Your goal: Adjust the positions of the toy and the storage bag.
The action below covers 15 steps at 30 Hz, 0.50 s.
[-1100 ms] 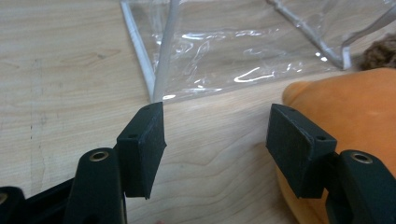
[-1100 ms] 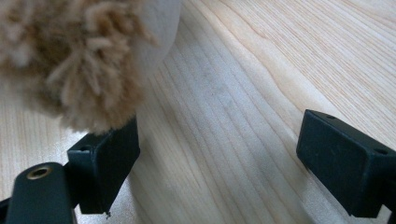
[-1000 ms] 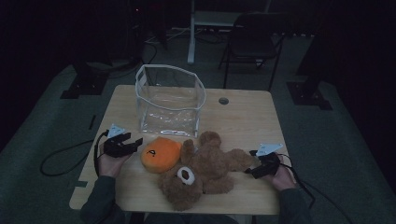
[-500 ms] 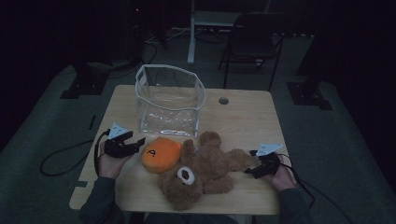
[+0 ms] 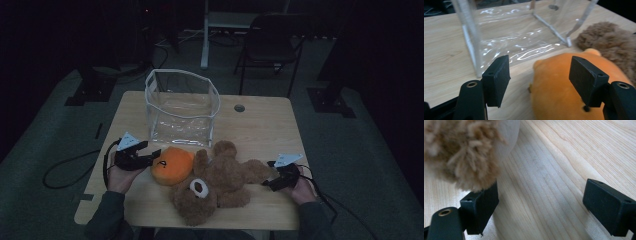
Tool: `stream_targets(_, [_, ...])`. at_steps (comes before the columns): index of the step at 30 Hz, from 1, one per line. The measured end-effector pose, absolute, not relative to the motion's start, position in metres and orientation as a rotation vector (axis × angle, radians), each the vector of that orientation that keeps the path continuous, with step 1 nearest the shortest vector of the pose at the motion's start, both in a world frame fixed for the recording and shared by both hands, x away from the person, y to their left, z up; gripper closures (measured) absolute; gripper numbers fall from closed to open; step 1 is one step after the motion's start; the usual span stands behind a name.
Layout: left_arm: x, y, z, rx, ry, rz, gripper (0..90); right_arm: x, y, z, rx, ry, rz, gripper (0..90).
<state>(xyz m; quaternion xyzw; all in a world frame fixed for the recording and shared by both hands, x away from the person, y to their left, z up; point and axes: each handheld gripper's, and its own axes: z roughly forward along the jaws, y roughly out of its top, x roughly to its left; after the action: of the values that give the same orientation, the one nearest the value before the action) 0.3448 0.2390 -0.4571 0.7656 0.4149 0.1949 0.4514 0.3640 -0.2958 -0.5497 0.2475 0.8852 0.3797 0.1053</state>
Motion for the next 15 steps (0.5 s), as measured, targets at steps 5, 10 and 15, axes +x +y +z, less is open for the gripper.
stream_targets(5, [0.342,0.231,-0.454,1.912,0.988,0.467,30.9,0.364,-0.296,-0.55,0.729,2.609,1.119,12.6])
stream_targets(10, [0.338,0.224,-0.451,1.923,0.95,0.441,29.8,0.364,-0.296,-0.55,0.729,2.609,1.119,12.6])
stream_targets(15, [0.335,0.218,-0.449,1.943,0.912,0.425,28.9,0.364,-0.296,-0.55,0.729,2.608,1.119,12.5])
